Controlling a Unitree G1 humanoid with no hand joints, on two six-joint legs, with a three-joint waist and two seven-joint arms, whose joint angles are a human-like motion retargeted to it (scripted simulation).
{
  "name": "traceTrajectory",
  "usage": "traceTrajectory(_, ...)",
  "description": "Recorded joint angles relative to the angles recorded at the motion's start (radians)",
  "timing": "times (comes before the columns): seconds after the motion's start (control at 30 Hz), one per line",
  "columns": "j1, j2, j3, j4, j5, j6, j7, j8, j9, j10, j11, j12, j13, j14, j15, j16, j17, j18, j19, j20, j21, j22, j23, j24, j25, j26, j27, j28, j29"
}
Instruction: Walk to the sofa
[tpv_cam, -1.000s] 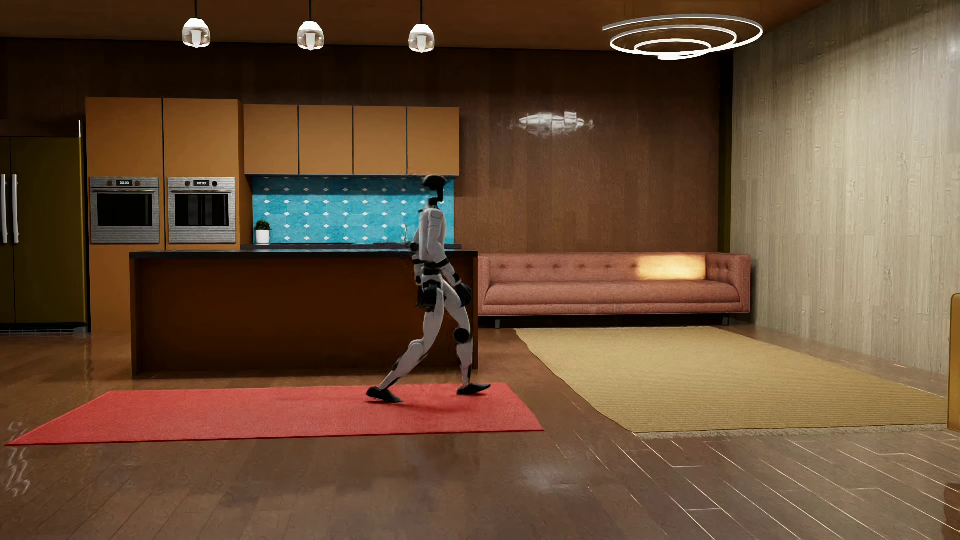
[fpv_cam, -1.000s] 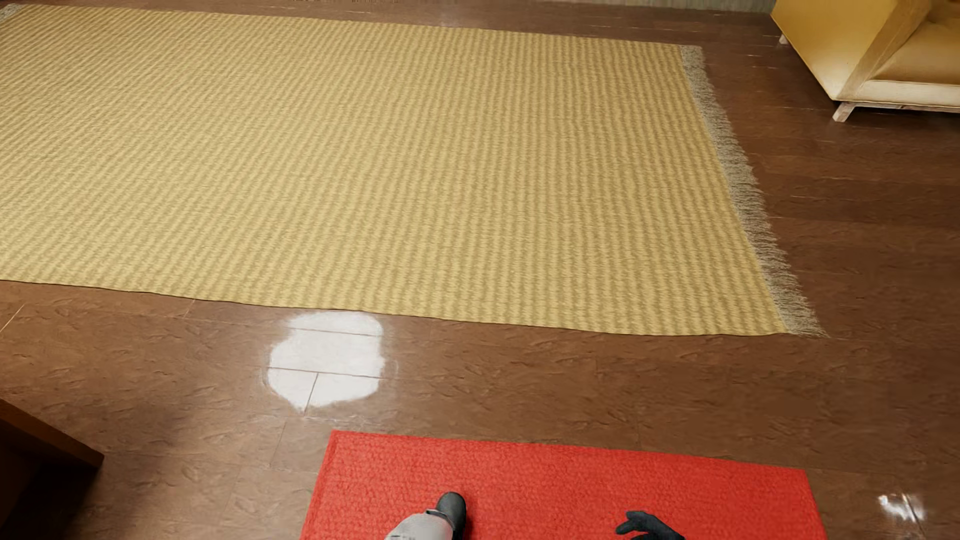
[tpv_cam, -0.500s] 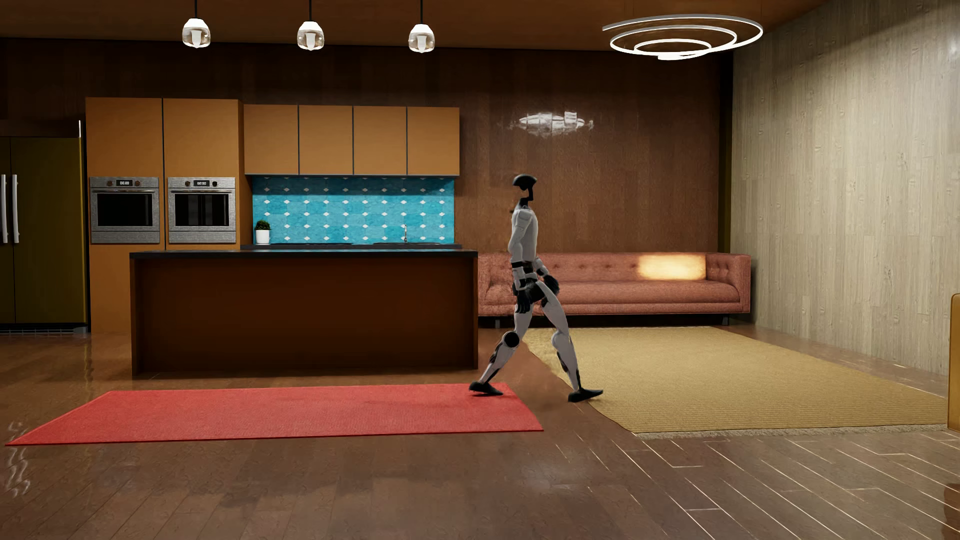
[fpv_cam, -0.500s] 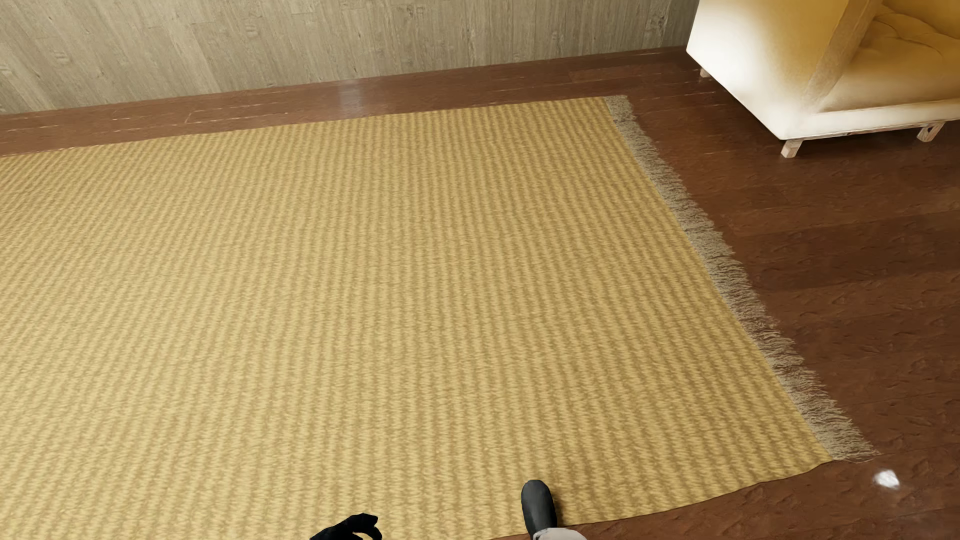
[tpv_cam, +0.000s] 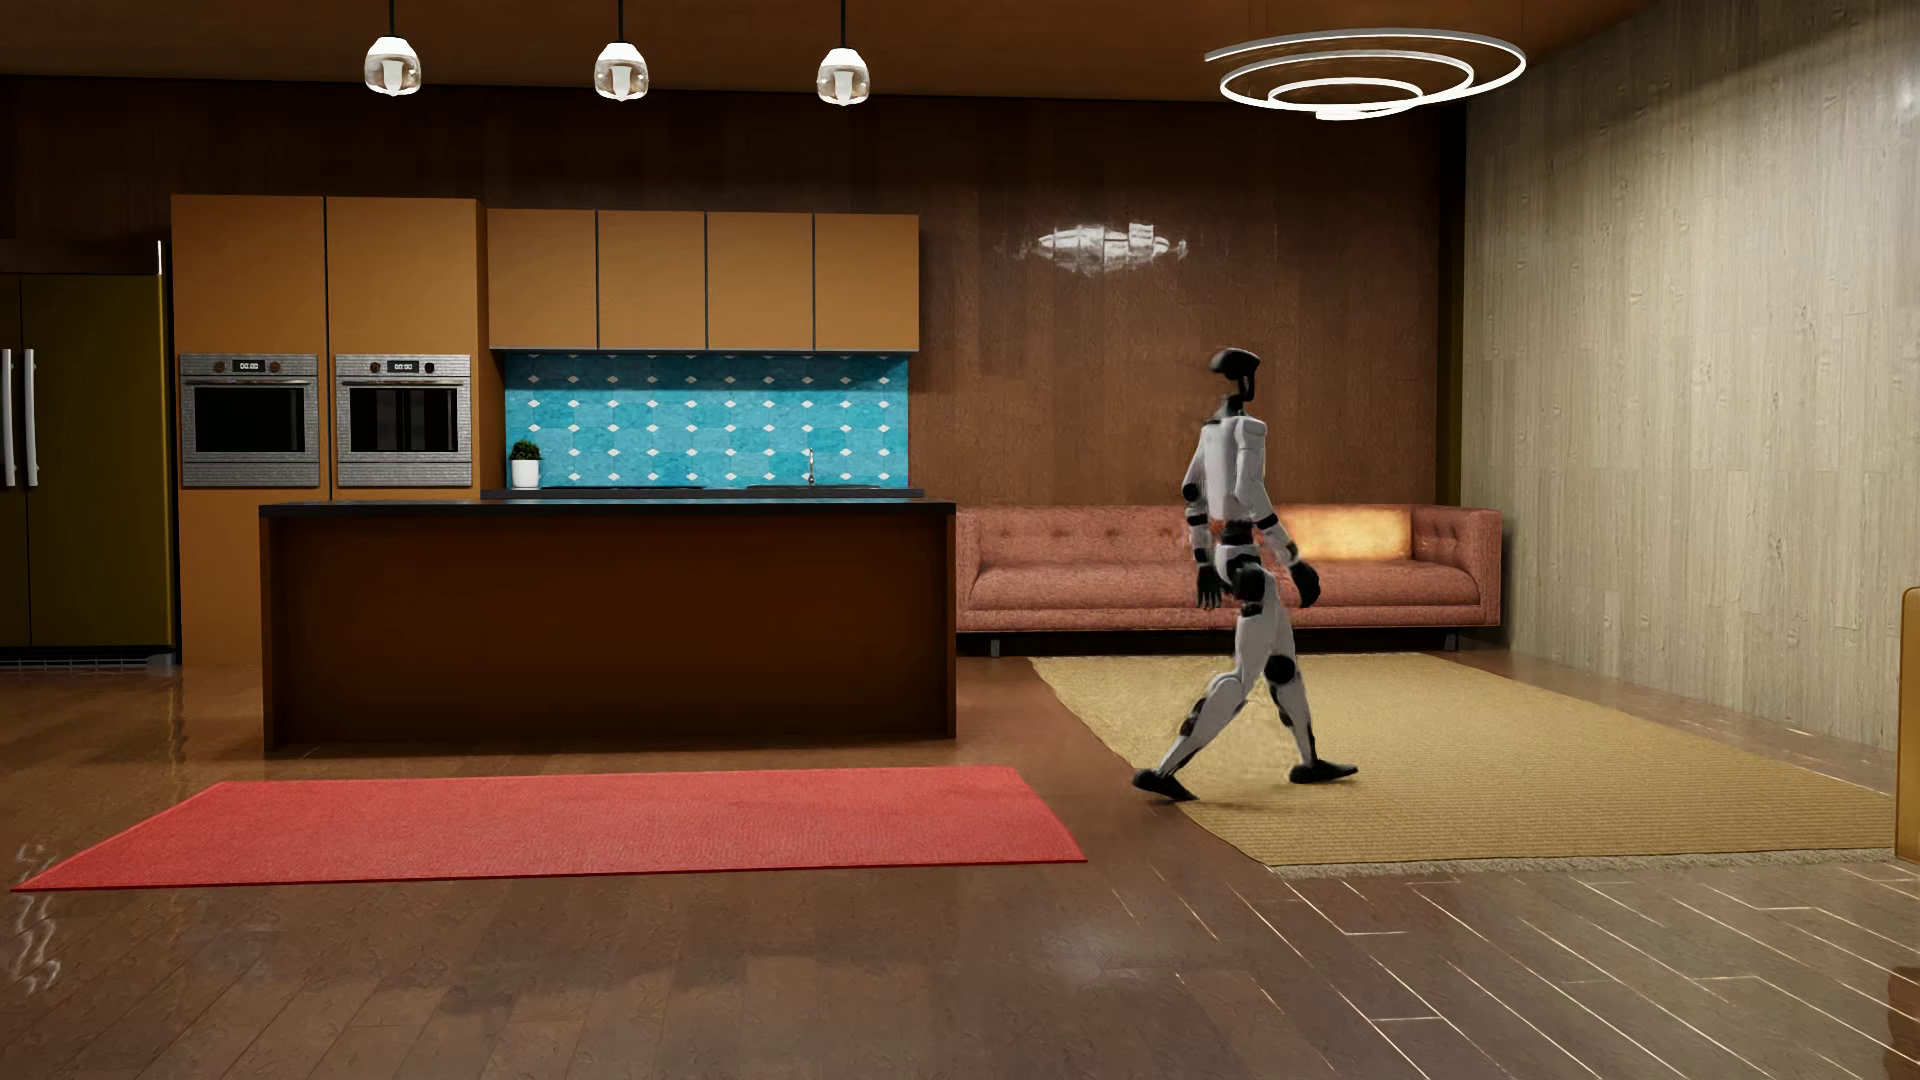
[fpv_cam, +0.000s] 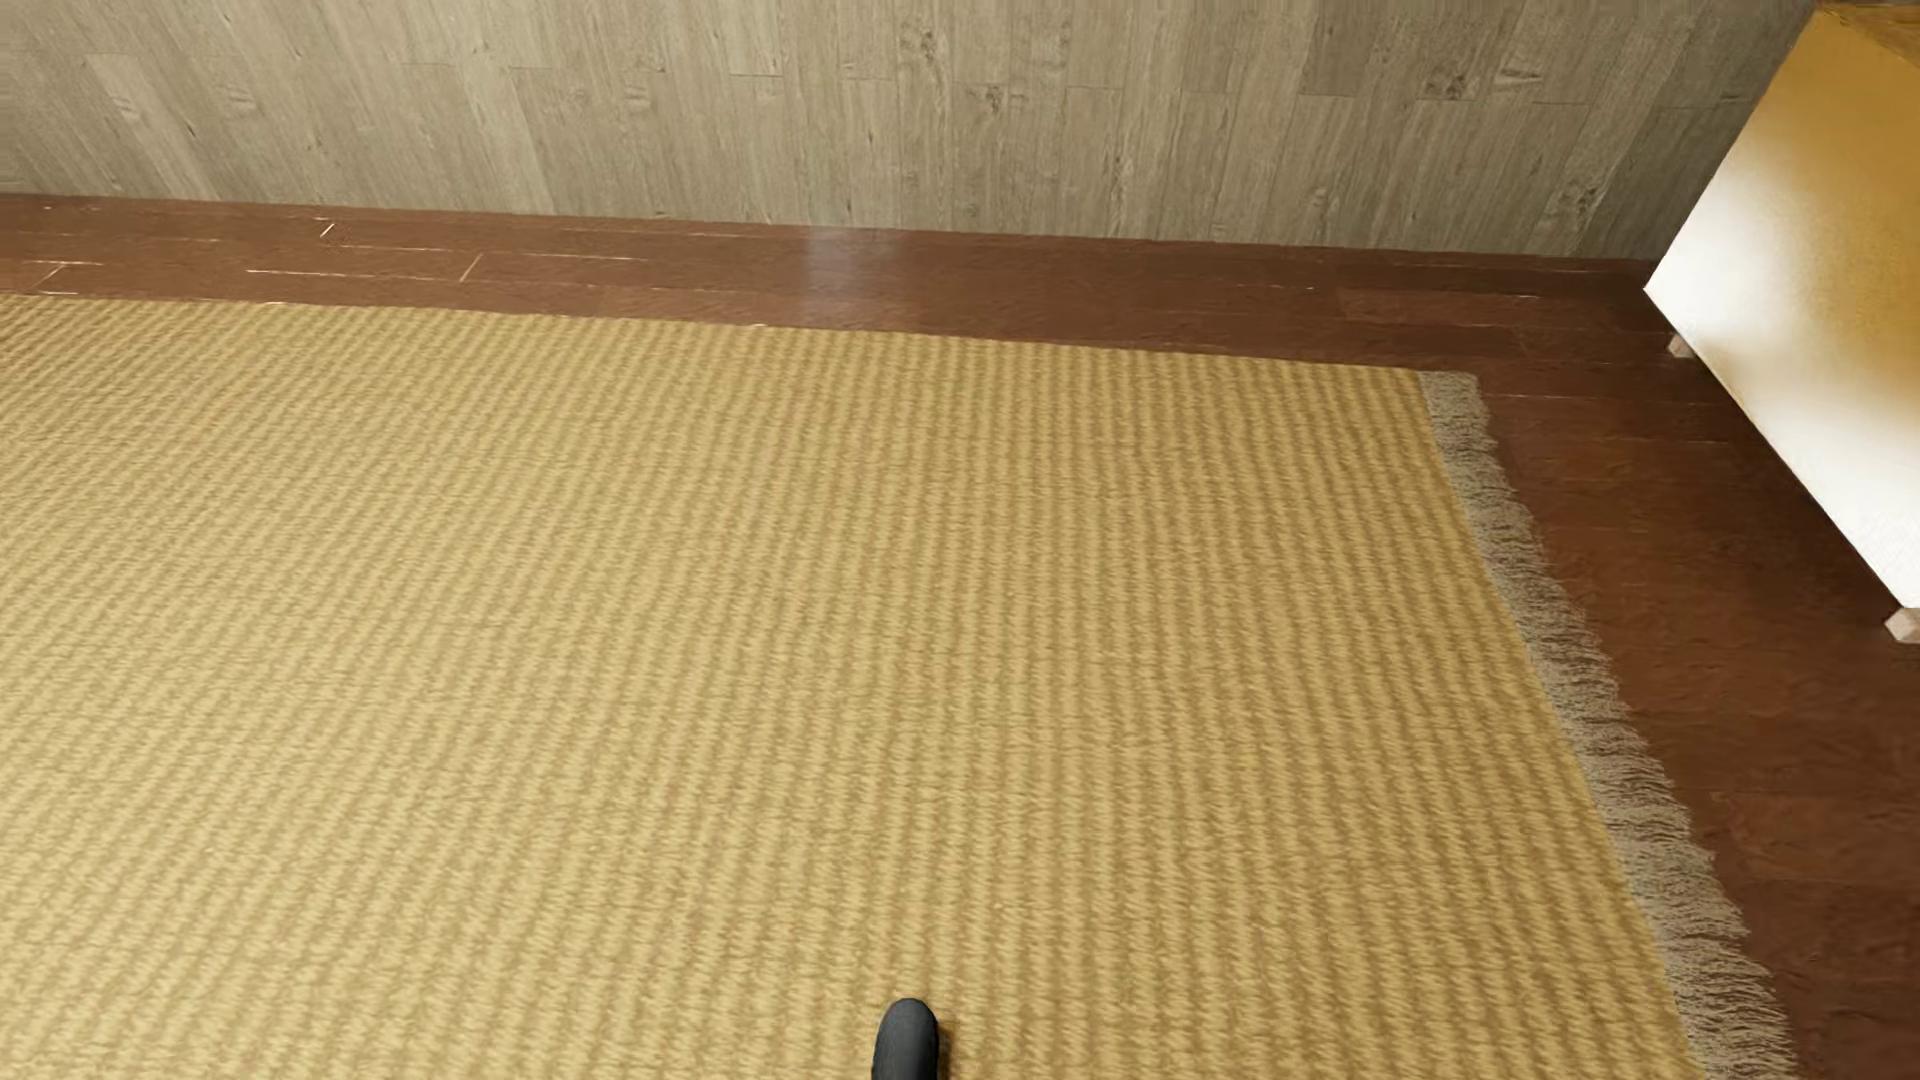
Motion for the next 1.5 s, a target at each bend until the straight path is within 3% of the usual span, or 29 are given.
traceTrajectory(0.03,-0.034,0.030,0.017,-0.017,-0.005,-0.013,0.000,0.000,0.009,0.360,0.029,0.010,0.008,-0.345,-0.006,0.003,0.006,0.000,0.000,-0.016,-0.035,0.013,0.010,0.000,0.000,0.000,0.000,0.000,0.000)
traceTrajectory(0.07,-0.037,0.046,0.021,-0.051,-0.015,-0.029,0.000,0.000,0.009,0.394,0.096,0.020,0.024,-0.229,0.037,0.007,0.015,0.000,0.000,-0.018,-0.067,0.023,0.036,0.000,0.000,0.000,0.000,0.000,0.000)
traceTrajectory(0.1,-0.037,-0.008,0.015,-0.106,-0.068,-0.072,0.000,0.000,0.005,0.396,0.266,0.030,0.037,-0.060,0.179,0.010,0.033,0.000,0.000,-0.004,-0.078,0.035,0.068,0.000,0.000,0.000,0.000,0.000,0.000)
traceTrajectory(0.13,-0.016,-0.064,-0.004,-0.147,-0.111,-0.092,0.000,0.000,0.025,0.468,0.496,0.035,0.060,0.054,0.366,0.015,0.048,0.000,0.000,-0.012,-0.069,0.052,0.114,0.000,0.000,0.000,0.000,0.000,0.000)
traceTrajectory(0.17,0.019,-0.179,-0.023,-0.179,-0.140,-0.098,0.000,0.000,0.037,0.501,0.722,0.027,0.078,0.077,0.352,0.019,0.054,0.000,0.000,0.004,-0.062,0.045,0.138,0.000,0.000,0.000,0.000,0.000,0.000)
traceTrajectory(0.2,0.100,-0.284,-0.025,-0.194,-0.156,-0.097,0.000,0.000,0.069,0.488,0.830,0.019,0.085,0.062,0.239,0.026,0.056,0.000,0.000,0.032,-0.041,0.018,0.157,0.000,0.000,0.000,0.000,0.000,0.000)
traceTrajectory(0.23,0.165,-0.382,-0.072,-0.186,-0.146,-0.069,0.000,0.000,0.073,0.467,0.793,0.000,0.089,0.009,0.196,0.023,0.056,0.000,0.000,0.059,-0.017,0.002,0.186,0.000,0.000,0.000,0.000,0.000,0.000)
traceTrajectory(0.3,0.286,-0.483,-0.186,-0.180,-0.134,-0.011,0.000,0.000,0.079,0.442,0.459,-0.041,0.123,-0.118,0.165,0.039,0.036,0.000,0.000,0.070,-0.004,-0.083,0.193,0.000,0.000,0.000,0.000,0.000,0.000)
traceTrajectory(0.33,0.341,-0.506,-0.211,-0.176,-0.139,0.012,0.000,0.000,0.069,0.417,0.243,-0.063,0.154,-0.183,0.209,0.038,0.029,0.000,0.000,0.099,-0.025,-0.109,0.189,0.000,0.000,0.000,0.000,0.000,0.000)
traceTrajectory(0.4,0.396,-0.567,-0.239,-0.160,-0.161,0.041,0.000,0.000,0.034,0.422,0.003,-0.099,0.202,-0.310,0.730,0.060,0.030,0.000,0.000,0.168,-0.024,-0.175,0.195,0.000,0.000,0.000,0.000,0.000,0.000)
traceTrajectory(0.43,0.445,-0.584,-0.258,-0.159,-0.188,0.035,0.000,0.000,0.029,0.439,0.035,-0.111,0.227,-0.380,0.802,0.076,0.031,0.000,0.000,0.190,-0.017,-0.202,0.198,0.000,0.000,0.000,0.000,0.000,0.000)
traceTrajectory(0.47,0.504,-0.557,-0.282,-0.159,-0.198,0.035,0.000,0.000,0.043,0.480,0.124,-0.117,0.250,-0.415,0.678,0.086,0.032,0.000,0.000,0.198,-0.028,-0.225,0.194,0.000,0.000,0.000,0.000,0.000,0.000)
traceTrajectory(0.5,0.485,-0.538,-0.306,-0.142,-0.172,0.056,0.000,0.000,0.043,0.563,0.160,-0.123,0.236,-0.371,0.525,0.080,0.029,0.000,0.000,0.215,0.001,-0.230,0.215,0.000,0.000,0.000,0.000,0.000,0.000)
traceTrajectory(0.53,0.434,-0.507,-0.332,-0.123,-0.176,0.076,0.000,0.000,0.049,0.675,0.200,-0.135,0.211,-0.246,0.418,0.044,0.028,0.000,0.000,0.254,0.012,-0.206,0.239,0.000,0.000,0.000,0.000,0.000,0.000)
traceTrajectory(0.6,0.326,-0.425,-0.298,-0.084,-0.209,0.111,0.000,0.000,0.071,0.776,0.182,-0.167,0.145,0.021,0.322,0.008,-0.008,0.000,0.000,0.164,0.014,-0.198,0.265,0.000,0.000,0.000,0.000,0.000,0.000)
traceTrajectory(0.63,0.252,-0.386,-0.264,-0.065,-0.239,0.115,0.000,0.000,0.068,0.796,0.162,-0.152,0.135,0.052,0.295,0.001,-0.013,0.000,0.000,0.151,-0.026,-0.219,0.245,0.000,0.000,0.000,0.000,0.000,0.000)
traceTrajectory(0.77,0.011,-0.191,-0.147,0.027,-0.295,0.079,0.000,0.000,0.048,0.678,0.119,-0.061,0.131,-0.018,0.167,-0.014,-0.013,0.000,0.000,0.052,-0.050,-0.137,0.122,0.000,0.000,0.000,0.000,0.000,0.000)
traceTrajectory(0.83,-0.084,-0.084,-0.091,0.055,-0.274,0.055,0.000,0.000,0.035,0.529,0.080,-0.003,0.116,-0.064,0.123,-0.003,-0.003,0.000,0.000,0.046,-0.042,-0.092,0.069,0.000,0.000,0.000,0.000,0.000,0.000)
traceTrajectory(0.9,-0.158,-0.003,-0.032,0.079,-0.234,0.043,0.000,0.000,0.028,0.432,0.050,0.044,0.081,-0.209,0.073,0.016,-0.010,0.000,0.000,0.004,-0.043,-0.034,0.030,0.000,0.000,0.000,0.000,0.000,0.000)
traceTrajectory(0.93,-0.189,0.018,0.015,0.100,-0.232,0.032,0.000,0.000,0.034,0.426,0.057,0.064,0.050,-0.207,0.049,0.025,-0.017,0.000,0.000,-0.026,-0.015,-0.003,0.015,0.000,0.000,0.000,0.000,0.000,0.000)
traceTrajectory(1.0,-0.283,0.080,0.092,0.105,-0.258,-0.007,0.000,0.000,0.060,0.559,0.078,0.097,0.004,0.079,0.078,0.035,-0.031,0.000,0.000,-0.051,-0.006,0.052,-0.001,0.000,0.000,0.000,0.000,0.000,0.000)
traceTrajectory(1.03,-0.302,0.105,0.108,0.079,-0.272,-0.028,0.000,0.000,0.065,0.621,0.092,0.088,0.008,0.113,0.153,0.033,-0.031,0.000,0.000,-0.079,-0.030,0.093,0.000,0.000,0.000,0.000,0.000,0.000,0.000)
traceTrajectory(1.1,-0.239,0.005,0.108,0.022,-0.289,-0.049,0.000,0.000,0.034,0.654,0.256,0.100,0.042,-0.004,0.357,0.028,-0.025,0.000,0.000,-0.094,-0.031,0.106,0.043,0.000,0.000,0.000,0.000,0.000,0.000)
traceTrajectory(1.13,-0.191,-0.083,0.052,-0.010,-0.265,-0.054,0.000,0.000,0.027,0.654,0.396,0.112,0.048,-0.071,0.366,0.027,-0.020,0.000,0.000,-0.064,-0.021,0.077,0.068,0.000,0.000,0.000,0.000,0.000,0.000)
traceTrajectory(1.2,0.004,-0.241,-0.073,-0.105,-0.230,-0.069,0.000,0.000,0.068,0.571,0.688,0.060,0.082,-0.150,0.266,0.031,-0.012,0.000,0.000,-0.090,0.005,0.025,0.085,0.000,0.000,0.000,0.000,0.000,0.000)
traceTrajectory(1.27,0.228,-0.450,-0.169,-0.155,-0.167,-0.063,0.000,0.000,0.084,0.445,0.780,-0.020,0.135,-0.261,0.132,0.037,-0.008,0.000,0.000,-0.028,0.052,-0.065,0.108,0.000,0.000,0.000,0.000,0.000,0.000)
traceTrajectory(1.33,0.419,-0.626,-0.279,-0.137,-0.120,-0.052,0.000,0.000,0.084,0.359,0.617,-0.089,0.189,-0.374,0.112,0.049,-0.009,0.000,0.000,0.095,0.099,-0.177,0.139,0.000,0.000,0.000,0.000,0.000,0.000)
traceTrajectory(1.43,0.638,-0.751,-0.391,-0.098,-0.125,-0.054,0.000,0.000,0.048,0.281,0.125,-0.212,0.263,-0.524,0.206,0.070,-0.003,0.000,0.000,0.265,0.130,-0.334,0.174,0.000,0.000,0.000,0.000,0.000,0.000)
traceTrajectory(1.5,0.735,-0.796,-0.437,-0.071,-0.142,-0.065,0.000,0.000,0.013,0.275,-0.037,-0.269,0.299,-0.551,0.179,0.092,-0.005,0.000,0.000,0.326,0.136,-0.417,0.180,0.000,0.000,0.000,0.000,0.000,0.000)
